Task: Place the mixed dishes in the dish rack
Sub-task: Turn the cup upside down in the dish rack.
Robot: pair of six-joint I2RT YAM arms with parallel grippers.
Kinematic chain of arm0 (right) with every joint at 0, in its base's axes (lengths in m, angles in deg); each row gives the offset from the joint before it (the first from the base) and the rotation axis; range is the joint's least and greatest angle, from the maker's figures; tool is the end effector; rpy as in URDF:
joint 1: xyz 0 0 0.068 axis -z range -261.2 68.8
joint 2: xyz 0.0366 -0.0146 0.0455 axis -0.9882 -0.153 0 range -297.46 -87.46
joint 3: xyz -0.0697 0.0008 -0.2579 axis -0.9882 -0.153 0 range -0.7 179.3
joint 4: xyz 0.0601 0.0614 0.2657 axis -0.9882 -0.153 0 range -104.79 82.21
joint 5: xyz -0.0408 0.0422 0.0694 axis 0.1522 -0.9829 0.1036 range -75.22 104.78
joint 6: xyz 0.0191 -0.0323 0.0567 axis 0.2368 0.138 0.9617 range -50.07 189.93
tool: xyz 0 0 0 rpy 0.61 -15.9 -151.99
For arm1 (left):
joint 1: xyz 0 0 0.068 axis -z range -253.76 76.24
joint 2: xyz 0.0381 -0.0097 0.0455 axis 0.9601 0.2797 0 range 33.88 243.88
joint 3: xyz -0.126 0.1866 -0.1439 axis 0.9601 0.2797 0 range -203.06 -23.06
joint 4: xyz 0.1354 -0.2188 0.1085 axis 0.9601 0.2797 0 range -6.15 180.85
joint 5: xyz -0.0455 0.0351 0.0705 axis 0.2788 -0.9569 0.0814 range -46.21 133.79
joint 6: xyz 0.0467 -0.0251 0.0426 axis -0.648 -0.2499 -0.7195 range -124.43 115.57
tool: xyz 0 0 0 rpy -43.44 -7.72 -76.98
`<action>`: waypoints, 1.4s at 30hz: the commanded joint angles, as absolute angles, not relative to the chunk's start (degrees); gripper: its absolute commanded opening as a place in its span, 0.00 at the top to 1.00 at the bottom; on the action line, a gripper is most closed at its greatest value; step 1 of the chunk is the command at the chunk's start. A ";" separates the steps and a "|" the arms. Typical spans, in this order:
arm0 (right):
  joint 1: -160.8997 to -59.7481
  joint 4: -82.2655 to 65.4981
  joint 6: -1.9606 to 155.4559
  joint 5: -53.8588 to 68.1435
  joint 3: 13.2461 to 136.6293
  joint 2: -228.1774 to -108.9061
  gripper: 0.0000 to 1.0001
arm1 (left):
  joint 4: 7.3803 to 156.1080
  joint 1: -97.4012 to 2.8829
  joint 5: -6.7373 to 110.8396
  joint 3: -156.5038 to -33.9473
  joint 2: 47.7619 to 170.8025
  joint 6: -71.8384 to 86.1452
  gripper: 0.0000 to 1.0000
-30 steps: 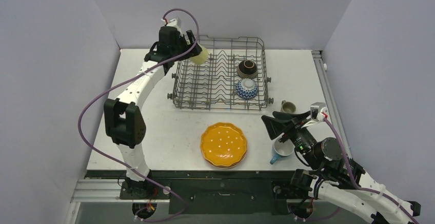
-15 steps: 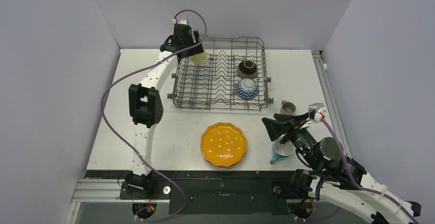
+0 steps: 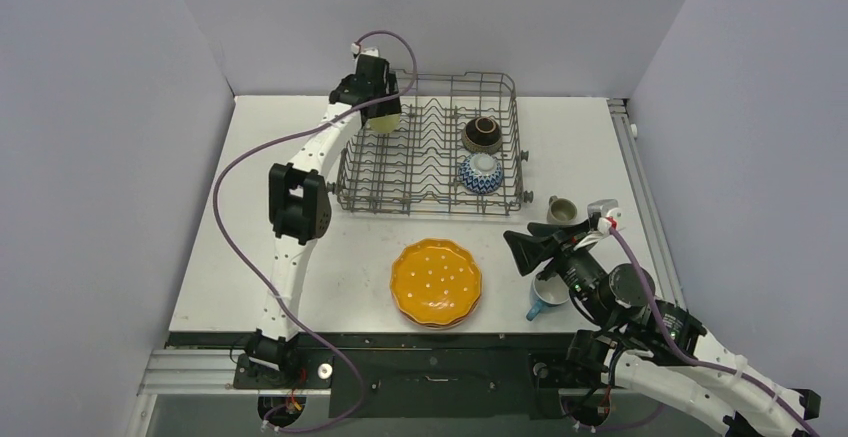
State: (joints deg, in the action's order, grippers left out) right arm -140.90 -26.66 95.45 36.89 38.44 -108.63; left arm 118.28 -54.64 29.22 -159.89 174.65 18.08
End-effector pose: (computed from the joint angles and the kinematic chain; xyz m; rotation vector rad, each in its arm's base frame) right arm 0.0865 0.1074 0.3432 -0.1785 1.6420 0.8476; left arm 0.5591 -0.1792 0.2398 -0.2022 2.2085 -0.1159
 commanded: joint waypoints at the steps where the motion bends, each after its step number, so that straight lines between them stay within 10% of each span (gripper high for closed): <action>1: -141.02 -24.36 94.83 37.36 37.90 -109.92 0.46 | 114.14 -53.67 26.27 -165.22 175.08 15.55 1.00; 16: -140.94 -23.36 94.59 37.48 36.51 -110.88 0.43 | 112.95 -53.20 22.63 -166.37 178.18 14.18 0.98; 25: -140.88 -22.43 94.89 36.87 36.22 -112.53 0.40 | 112.97 -53.10 22.53 -167.02 178.89 13.41 0.47; 42: -140.90 -22.02 94.87 36.49 35.98 -112.82 0.37 | 112.94 -52.93 22.26 -166.49 179.32 12.46 0.13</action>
